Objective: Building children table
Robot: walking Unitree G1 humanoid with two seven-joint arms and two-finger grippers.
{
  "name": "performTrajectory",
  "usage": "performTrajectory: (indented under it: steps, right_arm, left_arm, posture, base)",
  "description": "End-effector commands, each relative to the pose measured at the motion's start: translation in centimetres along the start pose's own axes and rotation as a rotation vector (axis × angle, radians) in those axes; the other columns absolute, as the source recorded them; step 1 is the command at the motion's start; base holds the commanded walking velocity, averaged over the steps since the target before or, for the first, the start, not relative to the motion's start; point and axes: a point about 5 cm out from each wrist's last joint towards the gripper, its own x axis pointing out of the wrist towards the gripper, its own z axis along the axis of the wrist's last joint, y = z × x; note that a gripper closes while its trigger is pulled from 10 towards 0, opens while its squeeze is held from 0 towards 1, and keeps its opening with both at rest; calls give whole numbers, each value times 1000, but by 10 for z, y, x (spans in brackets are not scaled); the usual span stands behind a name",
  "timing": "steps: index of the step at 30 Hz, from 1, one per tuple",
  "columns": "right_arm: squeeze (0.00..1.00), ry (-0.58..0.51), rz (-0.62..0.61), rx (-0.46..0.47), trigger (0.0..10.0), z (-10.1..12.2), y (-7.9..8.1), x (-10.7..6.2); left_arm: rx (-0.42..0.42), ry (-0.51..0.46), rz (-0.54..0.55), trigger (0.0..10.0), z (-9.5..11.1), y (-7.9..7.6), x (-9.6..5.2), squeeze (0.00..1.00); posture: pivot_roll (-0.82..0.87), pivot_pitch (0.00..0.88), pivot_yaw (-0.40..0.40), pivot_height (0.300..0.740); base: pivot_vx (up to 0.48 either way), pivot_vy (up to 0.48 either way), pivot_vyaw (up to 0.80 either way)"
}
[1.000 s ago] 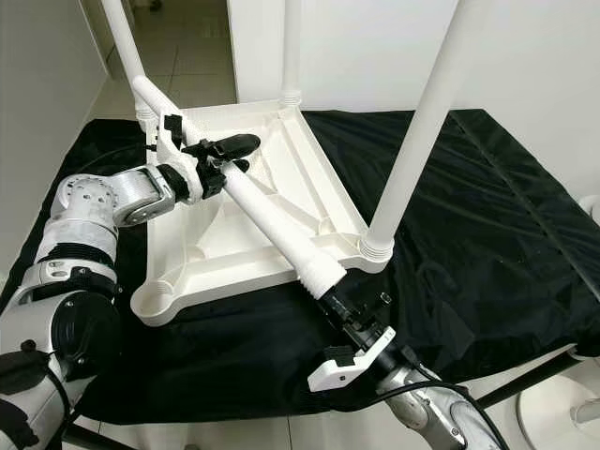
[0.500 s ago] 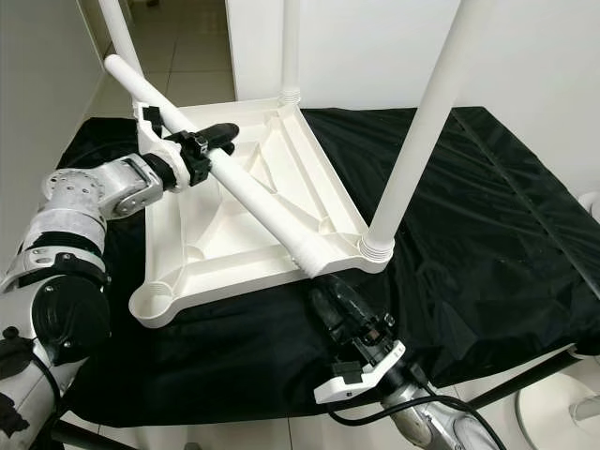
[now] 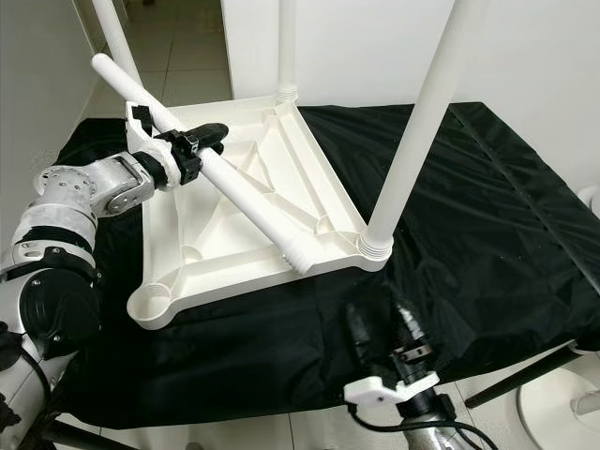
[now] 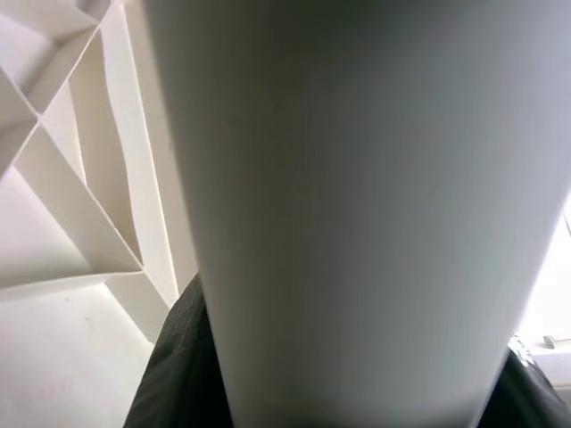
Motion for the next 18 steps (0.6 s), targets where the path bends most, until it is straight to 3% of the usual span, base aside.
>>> performTrajectory:
  steps: [1,3,5,7,8,9,10,12,18]
  right_arm:
    - [0,34,-21,20,10000,-4,-4,1]
    - [0,115,-90,144,10000,-8,-11,16]
    - [0,130,-90,198,10000,-8,-11,21]
    - [0,142,-105,345,10000,-3,-15,37]
    - [0,142,-105,345,10000,-3,-15,37]
    - [0,145,-91,438,10000,2,-16,48]
    - [0,145,-91,438,10000,2,-16,48]
    - [0,140,-52,604,10000,11,-18,68]
    - [0,133,8,753,10000,21,-18,93]
  left_arm:
    - [29,-16,-39,10000,7,-8,0,0]
    - [117,-62,-57,10000,18,-16,-3,0]
    - [154,-78,-61,10000,21,-19,-4,0]
    - [290,-105,-55,10000,27,-27,-7,0]
    - [290,-105,-55,10000,27,-27,-7,0]
    - [360,-124,-47,10000,29,-30,-8,0]
    - [360,-124,-47,10000,29,-30,-8,0]
    - [433,-156,-39,10000,30,-37,-10,0]
    - [492,-208,-17,10000,32,-43,-13,0]
  posture:
    - [-76,27,46,740]
    - [-69,21,29,740]
    - [-69,21,29,740]
    - [-61,20,15,740]
    - [-61,20,15,740]
    - [-55,18,7,740]
    - [-55,18,7,740]
    - [-45,16,-11,740]
    - [-29,16,-33,740]
  base:
    - [0,0,0]
    - [0,0,0]
    - [0,0,0]
    - [0,0,0]
    - [0,0,0]
    - [0,0,0]
    - [0,0,0]
    - [0,0,0]
    - [0,0,0]
